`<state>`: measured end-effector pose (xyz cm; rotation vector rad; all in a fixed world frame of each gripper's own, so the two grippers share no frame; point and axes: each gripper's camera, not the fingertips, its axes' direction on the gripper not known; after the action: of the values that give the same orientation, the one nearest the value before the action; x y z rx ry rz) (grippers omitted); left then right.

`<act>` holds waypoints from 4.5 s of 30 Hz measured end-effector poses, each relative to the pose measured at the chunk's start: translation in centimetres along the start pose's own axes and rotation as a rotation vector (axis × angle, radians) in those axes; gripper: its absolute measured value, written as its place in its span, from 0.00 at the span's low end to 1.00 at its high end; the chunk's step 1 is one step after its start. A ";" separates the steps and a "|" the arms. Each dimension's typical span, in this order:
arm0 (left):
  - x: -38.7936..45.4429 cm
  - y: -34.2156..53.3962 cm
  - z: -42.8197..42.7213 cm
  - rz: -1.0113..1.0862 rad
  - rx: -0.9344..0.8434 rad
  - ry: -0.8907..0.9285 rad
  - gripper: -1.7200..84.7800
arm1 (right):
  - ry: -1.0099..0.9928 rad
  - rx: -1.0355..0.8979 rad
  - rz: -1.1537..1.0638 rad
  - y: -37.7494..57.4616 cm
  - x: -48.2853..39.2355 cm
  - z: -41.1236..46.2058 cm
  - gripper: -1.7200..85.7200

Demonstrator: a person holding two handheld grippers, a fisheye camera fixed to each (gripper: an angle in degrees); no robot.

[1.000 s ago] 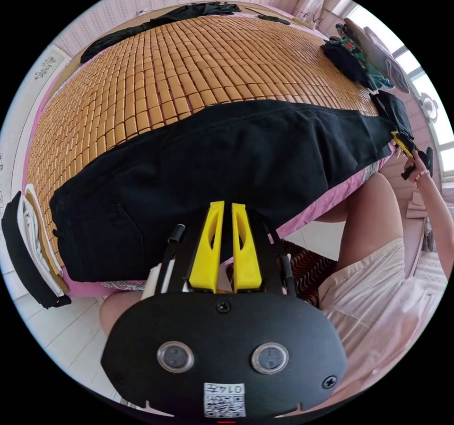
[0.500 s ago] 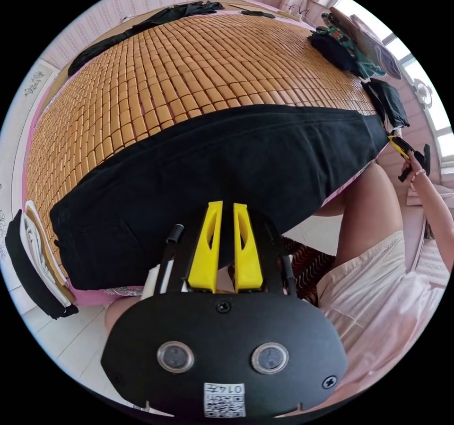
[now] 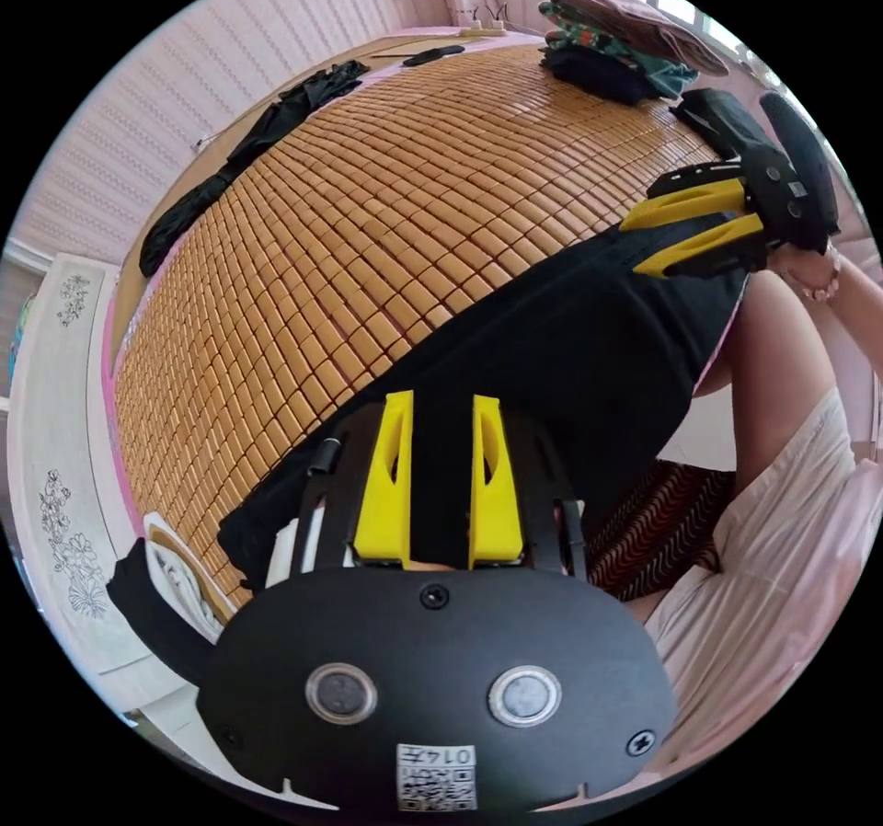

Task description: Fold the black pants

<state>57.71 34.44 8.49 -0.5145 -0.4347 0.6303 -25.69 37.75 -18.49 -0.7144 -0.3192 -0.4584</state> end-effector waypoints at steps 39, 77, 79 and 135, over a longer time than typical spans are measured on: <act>22.7 -7.4 6.9 0.287 0.004 0.160 0.01 | -0.001 -0.303 -0.050 -19.9 2.6 4.6 0.01; 17.2 -0.1 7.0 0.031 0.084 0.255 0.04 | 0.209 0.425 1.715 40.2 17.3 1.0 0.18; 16.3 0.4 7.6 0.029 0.047 0.284 0.05 | 0.072 0.455 1.721 41.5 17.9 2.6 0.17; -20.5 22.3 -4.2 -0.535 0.428 0.999 0.04 | -0.245 0.590 0.182 10.7 -10.4 -2.2 0.04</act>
<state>35.16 35.26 -12.18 -0.2307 0.4999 -0.1003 -28.94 46.39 -30.43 -0.2163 -0.5835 -0.0873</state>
